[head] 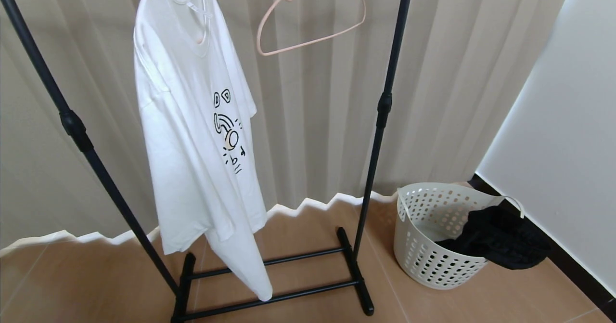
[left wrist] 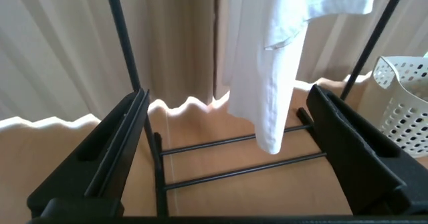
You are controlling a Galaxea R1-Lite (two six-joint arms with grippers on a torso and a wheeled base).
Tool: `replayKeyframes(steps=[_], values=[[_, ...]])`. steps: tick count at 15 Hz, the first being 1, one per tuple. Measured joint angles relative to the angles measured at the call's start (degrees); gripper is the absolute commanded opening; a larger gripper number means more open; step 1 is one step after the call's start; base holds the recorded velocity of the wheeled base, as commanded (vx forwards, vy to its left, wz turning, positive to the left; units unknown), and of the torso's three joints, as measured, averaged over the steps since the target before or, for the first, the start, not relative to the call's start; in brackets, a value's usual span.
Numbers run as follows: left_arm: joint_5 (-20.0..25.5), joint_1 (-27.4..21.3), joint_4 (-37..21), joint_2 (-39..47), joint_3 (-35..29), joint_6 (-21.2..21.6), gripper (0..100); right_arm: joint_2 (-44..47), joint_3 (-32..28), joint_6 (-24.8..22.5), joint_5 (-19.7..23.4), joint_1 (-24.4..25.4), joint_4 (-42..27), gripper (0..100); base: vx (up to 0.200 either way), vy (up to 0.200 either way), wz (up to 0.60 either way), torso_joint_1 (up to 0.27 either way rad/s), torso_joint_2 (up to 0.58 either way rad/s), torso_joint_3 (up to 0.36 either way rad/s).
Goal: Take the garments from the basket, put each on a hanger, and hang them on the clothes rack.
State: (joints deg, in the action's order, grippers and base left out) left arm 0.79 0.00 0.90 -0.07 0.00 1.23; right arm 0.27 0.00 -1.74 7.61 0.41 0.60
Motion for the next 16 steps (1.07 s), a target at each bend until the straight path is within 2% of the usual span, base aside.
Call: replayKeyframes(steps=[4, 7, 13, 16], values=[[0.0, 0.0, 0.0, 0.0, 0.0, 0.0, 100, 0.0, 0.0, 0.0, 0.0, 0.0, 0.0, 100, 0.000, -0.200, 0.00, -0.002, 0.00, 0.006], [0.1, 0.0, 0.0, 0.0, 0.0, 0.0, 100, 0.0, 0.0, 0.0, 0.0, 0.0, -0.1, 100, 0.000, -0.200, -0.60, 0.006, 0.00, 0.002], [0.0, 0.0, 0.0, 0.0, 0.0, 0.0, 100, 0.0, 0.0, 0.0, 0.0, 0.0, 0.0, 100, 0.000, -0.200, 0.00, 0.004, 0.01, 0.002], [0.0, 0.0, 0.0, 0.0, 0.0, 0.0, 100, 0.0, 0.0, 0.0, 0.0, 0.0, 0.0, 100, 0.000, -0.200, -0.60, 0.001, 0.00, 0.002]])
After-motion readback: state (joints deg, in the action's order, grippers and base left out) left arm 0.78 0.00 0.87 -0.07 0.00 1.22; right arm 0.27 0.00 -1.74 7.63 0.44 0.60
